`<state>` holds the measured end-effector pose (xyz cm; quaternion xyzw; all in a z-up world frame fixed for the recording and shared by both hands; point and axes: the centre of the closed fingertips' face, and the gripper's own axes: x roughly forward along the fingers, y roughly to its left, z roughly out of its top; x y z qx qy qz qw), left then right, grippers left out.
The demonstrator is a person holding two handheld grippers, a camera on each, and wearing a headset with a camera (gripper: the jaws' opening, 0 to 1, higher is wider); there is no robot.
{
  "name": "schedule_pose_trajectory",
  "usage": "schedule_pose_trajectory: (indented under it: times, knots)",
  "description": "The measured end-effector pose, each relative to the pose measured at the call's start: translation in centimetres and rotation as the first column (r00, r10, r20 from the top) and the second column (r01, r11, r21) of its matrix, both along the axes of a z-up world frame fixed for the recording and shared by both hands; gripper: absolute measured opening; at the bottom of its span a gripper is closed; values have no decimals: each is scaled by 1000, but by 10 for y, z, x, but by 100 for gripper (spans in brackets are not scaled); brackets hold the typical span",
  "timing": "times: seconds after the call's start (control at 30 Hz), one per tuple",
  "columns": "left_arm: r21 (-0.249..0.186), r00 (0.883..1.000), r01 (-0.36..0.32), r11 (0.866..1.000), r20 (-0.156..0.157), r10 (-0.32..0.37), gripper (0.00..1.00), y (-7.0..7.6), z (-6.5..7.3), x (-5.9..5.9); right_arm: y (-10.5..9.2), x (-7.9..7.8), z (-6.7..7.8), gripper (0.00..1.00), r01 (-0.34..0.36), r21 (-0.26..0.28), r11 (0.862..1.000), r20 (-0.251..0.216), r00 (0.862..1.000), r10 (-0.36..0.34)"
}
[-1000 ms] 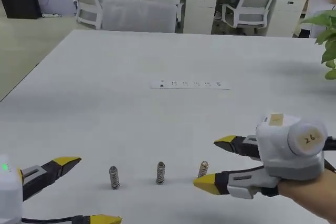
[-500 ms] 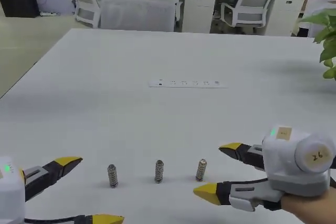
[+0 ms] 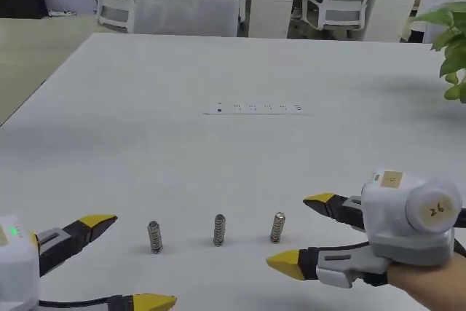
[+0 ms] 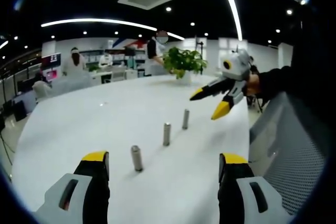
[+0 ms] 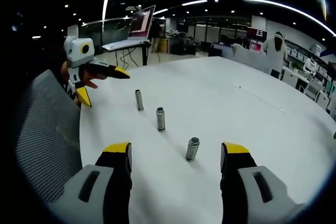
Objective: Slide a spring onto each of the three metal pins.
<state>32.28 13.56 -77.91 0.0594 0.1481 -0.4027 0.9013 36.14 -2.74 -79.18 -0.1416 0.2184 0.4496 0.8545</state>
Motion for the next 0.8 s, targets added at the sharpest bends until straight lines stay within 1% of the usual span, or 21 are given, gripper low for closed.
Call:
schedule_pose_trajectory:
  times: [0.23, 0.43, 0.8]
  knots:
    - [7, 1000, 14, 1000, -5, -14, 83, -3, -2, -1, 0, 1, 0, 69, 4, 0, 1000, 0, 1000, -4]
    - [11, 1000, 16, 1000, -9, -16, 82, -3, -3, -2, 1, 0, 0, 69, -1, -7, 1000, -2, 1000, 1]
    - [16, 1000, 14, 1000, -6, -14, 83, -2, -2, -1, 4, -1, 1, 69, -8, -3, 1000, 2, 1000, 8]
